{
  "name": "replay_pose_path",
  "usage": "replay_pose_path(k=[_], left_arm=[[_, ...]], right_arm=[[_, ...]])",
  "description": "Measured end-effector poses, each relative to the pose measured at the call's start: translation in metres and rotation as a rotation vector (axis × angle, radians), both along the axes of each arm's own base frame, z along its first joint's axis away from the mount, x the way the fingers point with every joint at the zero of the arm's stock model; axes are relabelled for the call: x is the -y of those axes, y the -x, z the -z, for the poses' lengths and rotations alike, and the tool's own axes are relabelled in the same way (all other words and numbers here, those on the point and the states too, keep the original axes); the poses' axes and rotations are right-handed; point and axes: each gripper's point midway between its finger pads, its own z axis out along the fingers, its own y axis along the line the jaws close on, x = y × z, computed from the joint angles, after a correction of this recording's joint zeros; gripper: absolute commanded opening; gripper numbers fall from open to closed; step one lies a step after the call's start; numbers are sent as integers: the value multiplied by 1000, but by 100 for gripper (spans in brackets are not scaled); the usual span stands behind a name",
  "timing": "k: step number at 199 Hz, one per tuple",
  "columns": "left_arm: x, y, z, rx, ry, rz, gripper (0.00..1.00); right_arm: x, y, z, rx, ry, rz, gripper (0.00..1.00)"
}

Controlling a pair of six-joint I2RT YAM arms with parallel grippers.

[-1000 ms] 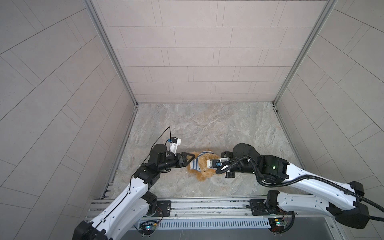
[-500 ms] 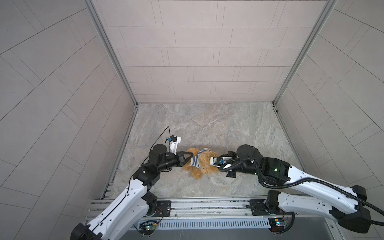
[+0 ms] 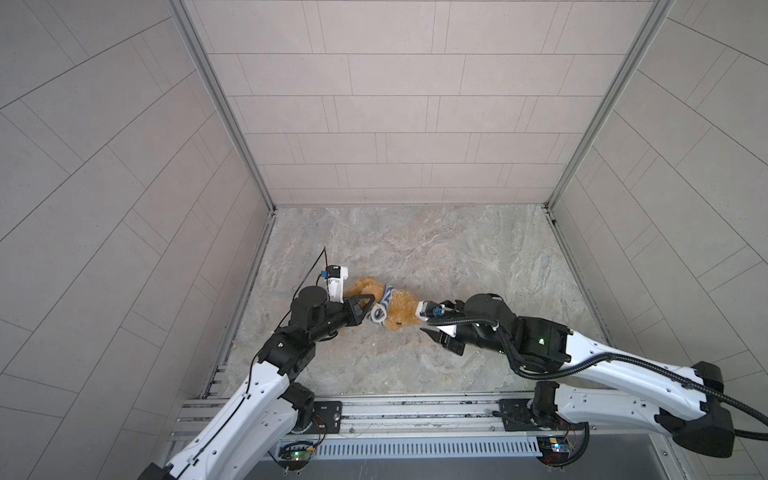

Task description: Dress the teddy bear

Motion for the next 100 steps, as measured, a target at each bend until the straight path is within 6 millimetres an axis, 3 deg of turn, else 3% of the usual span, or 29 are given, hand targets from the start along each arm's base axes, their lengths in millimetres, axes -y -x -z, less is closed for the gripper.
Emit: replay_pose_path(k=[59, 100], left_arm=[[2, 3, 7, -12, -8, 8, 0], [6, 6, 12, -22, -13, 25, 0]], right_arm=[[-18, -24, 34, -38, 54, 106, 53], [-21, -32, 34, -33, 33, 144, 54]])
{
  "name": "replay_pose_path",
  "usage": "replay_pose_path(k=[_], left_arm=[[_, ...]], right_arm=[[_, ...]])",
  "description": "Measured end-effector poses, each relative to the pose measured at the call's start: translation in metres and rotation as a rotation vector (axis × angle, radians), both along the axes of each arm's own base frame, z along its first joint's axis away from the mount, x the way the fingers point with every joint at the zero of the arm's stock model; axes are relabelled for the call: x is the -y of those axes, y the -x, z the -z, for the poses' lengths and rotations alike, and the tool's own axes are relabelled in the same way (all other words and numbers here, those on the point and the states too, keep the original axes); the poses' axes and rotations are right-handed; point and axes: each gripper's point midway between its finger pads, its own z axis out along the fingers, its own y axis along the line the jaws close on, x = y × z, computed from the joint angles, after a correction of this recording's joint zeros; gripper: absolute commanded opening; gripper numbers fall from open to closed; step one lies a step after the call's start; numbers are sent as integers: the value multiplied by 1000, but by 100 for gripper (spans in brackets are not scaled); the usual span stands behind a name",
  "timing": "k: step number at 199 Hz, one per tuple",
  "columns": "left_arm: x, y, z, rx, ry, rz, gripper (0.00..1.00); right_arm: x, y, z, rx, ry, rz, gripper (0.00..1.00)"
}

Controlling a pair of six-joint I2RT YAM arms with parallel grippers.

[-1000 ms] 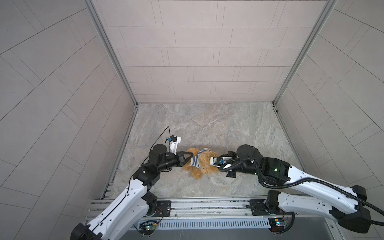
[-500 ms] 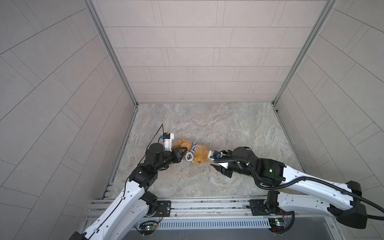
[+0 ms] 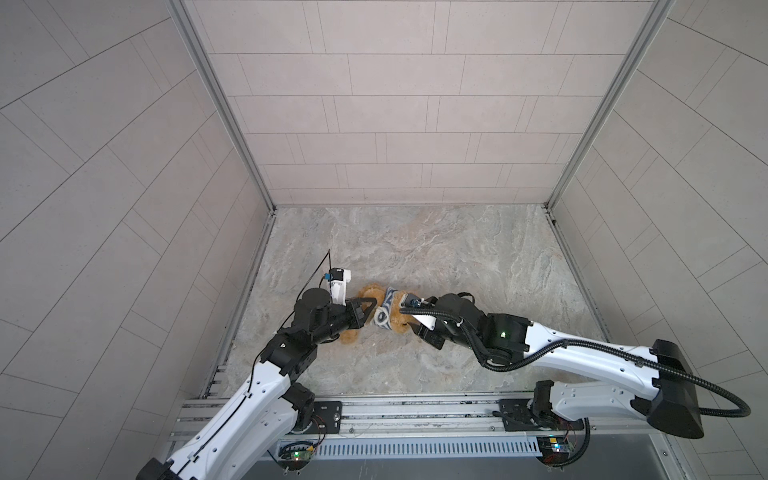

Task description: Dress the teddy bear

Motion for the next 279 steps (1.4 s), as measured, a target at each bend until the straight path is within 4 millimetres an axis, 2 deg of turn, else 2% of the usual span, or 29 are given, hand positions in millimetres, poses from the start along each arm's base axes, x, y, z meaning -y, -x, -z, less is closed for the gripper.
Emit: replay_pose_path(k=[52, 93, 116, 132, 167, 220, 236, 261, 279], left_arm=[[5, 4, 5, -8, 5, 29, 0], [5, 6, 9, -13, 5, 36, 0], [5, 8, 11, -14, 4, 36, 0], [4, 9, 12, -14, 4, 36, 0], [2, 12, 13, -10, -11, 37, 0], [-15, 18, 34, -28, -136, 13, 0], [-22, 20, 41, -33, -181, -4, 4], [-30, 21, 43, -30, -223, -24, 23], [-35, 22, 38, -17, -252, -36, 31]], right_arm=[[-13, -6, 13, -16, 1, 2, 52], [-19, -11, 33, -39, 43, 0, 39], [-17, -14, 37, -43, 52, 7, 33], [-16, -15, 38, -39, 60, 7, 26], [-13, -19, 39, -30, 77, 11, 0], [-9, -18, 45, -20, 111, -3, 0], [-7, -16, 47, -20, 113, -4, 0], [-7, -15, 45, -18, 104, -7, 0], [-6, -15, 45, -16, 104, -7, 0]])
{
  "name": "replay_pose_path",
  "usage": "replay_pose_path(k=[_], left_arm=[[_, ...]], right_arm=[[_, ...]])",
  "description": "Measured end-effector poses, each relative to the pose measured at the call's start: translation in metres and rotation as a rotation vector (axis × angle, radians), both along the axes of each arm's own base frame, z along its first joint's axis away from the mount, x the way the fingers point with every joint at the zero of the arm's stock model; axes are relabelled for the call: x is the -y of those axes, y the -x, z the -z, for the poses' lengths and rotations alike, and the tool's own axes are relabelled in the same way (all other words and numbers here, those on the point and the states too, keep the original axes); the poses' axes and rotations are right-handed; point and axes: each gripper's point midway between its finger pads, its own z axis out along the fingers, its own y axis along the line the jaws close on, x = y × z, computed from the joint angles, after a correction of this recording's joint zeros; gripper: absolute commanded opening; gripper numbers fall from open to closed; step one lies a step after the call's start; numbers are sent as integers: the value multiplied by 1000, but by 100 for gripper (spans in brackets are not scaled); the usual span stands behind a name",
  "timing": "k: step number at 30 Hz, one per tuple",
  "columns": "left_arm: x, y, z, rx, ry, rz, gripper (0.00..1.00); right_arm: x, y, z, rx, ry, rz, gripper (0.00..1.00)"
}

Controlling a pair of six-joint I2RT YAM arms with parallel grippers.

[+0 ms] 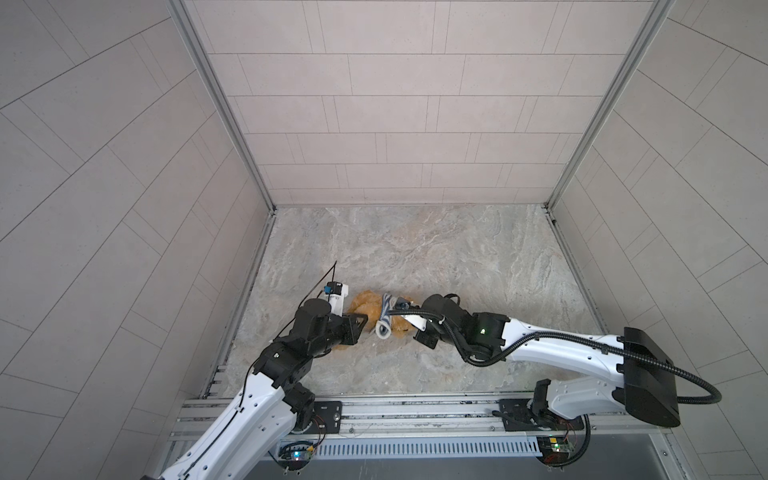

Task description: Dress the teddy bear

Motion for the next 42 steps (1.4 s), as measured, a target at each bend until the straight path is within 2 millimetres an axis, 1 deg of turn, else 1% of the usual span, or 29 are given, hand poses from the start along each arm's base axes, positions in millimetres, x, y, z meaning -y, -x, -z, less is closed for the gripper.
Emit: replay_pose_path(k=[2, 4, 6, 7, 9, 11, 16, 20, 28, 31, 35, 37, 42], left_arm=[[-4, 1, -13, 26, -2, -10, 32], [-6, 1, -32, 67, 12, -18, 30], [-6, 0, -58, 124, 45, -28, 27], [-5, -1, -67, 143, 61, -32, 25], [1, -3, -84, 172, 96, -27, 21], [12, -4, -89, 171, 115, 2, 17], [44, -7, -76, 93, 85, 86, 9], [57, -11, -58, 28, 46, 113, 7], [60, -15, -34, -40, 0, 111, 5], [60, -14, -28, -51, -14, 115, 6], [59, -13, -15, -79, -34, 115, 7], [58, -12, -9, -91, -43, 115, 9], [56, -12, -4, -97, -48, 112, 18]], right_arm=[[0, 1, 0, 2, 2, 1, 0], [0, 1, 0, 4, 3, 0, 0], [-1, 2, -1, 7, 3, -1, 0], [-1, 3, -1, 7, 4, -3, 0], [-2, 4, -1, 9, 4, -6, 0], [-3, 5, -1, 10, 5, -10, 0], [-5, 8, -1, 16, 7, -16, 0], [-5, 8, -1, 21, 10, -12, 0], [-4, 9, -8, 34, -8, -12, 0], [-3, 9, -8, 37, -7, -8, 0], [-2, 8, -7, 42, -3, -2, 0], [-2, 7, -8, 44, -3, 2, 0], [-2, 7, -9, 47, -6, 3, 0]])
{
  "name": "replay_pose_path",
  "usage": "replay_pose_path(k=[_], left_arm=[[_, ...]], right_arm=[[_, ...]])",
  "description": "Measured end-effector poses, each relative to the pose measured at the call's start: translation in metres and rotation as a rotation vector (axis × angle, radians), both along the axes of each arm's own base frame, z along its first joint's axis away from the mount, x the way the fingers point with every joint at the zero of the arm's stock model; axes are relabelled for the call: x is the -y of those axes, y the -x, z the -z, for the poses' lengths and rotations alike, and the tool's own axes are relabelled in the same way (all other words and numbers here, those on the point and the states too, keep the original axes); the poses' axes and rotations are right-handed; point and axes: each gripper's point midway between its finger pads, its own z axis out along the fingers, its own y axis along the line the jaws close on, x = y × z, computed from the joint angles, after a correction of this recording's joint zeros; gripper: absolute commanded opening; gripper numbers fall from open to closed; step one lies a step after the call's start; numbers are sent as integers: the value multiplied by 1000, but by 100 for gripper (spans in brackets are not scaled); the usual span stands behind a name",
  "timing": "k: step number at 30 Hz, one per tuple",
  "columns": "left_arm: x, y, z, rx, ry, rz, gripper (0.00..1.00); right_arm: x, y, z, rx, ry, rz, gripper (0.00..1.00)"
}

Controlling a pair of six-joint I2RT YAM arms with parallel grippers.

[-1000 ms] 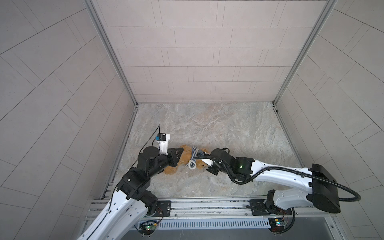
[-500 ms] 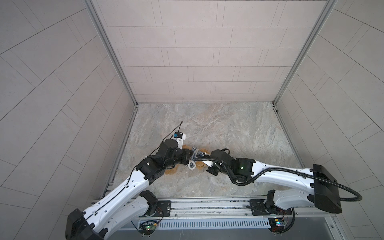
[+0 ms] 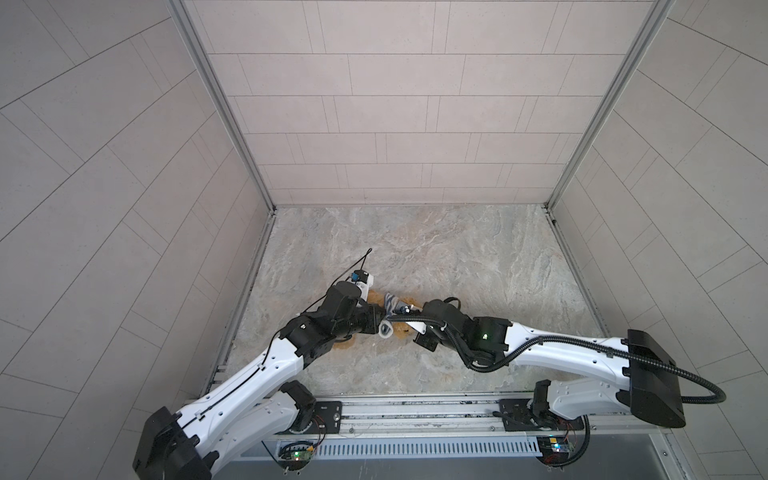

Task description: Dress the teddy bear

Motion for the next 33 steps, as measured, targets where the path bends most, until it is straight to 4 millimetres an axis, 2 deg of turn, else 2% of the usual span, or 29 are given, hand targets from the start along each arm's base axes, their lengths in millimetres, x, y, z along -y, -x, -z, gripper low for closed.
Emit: replay_pose_path(k=[3, 11, 19, 23, 28, 33], left_arm=[[-3, -2, 4, -5, 1, -12, 24], [-9, -5, 10, -7, 3, -32, 18], [-4, -13, 20, -15, -6, -29, 26], [-1, -16, 22, -12, -6, -27, 27], [0, -19, 25, -6, -19, -22, 11], [2, -16, 25, -10, -13, -2, 4]], right_arm=[[0, 0, 1, 0, 0, -1, 0], [-3, 3, 1, 6, -7, -9, 0], [-4, 5, 4, 12, 4, -12, 0], [-4, 5, 4, 15, 5, -10, 0], [-4, 5, 4, 17, 7, -7, 0], [-3, 4, 3, 22, 11, -1, 0]])
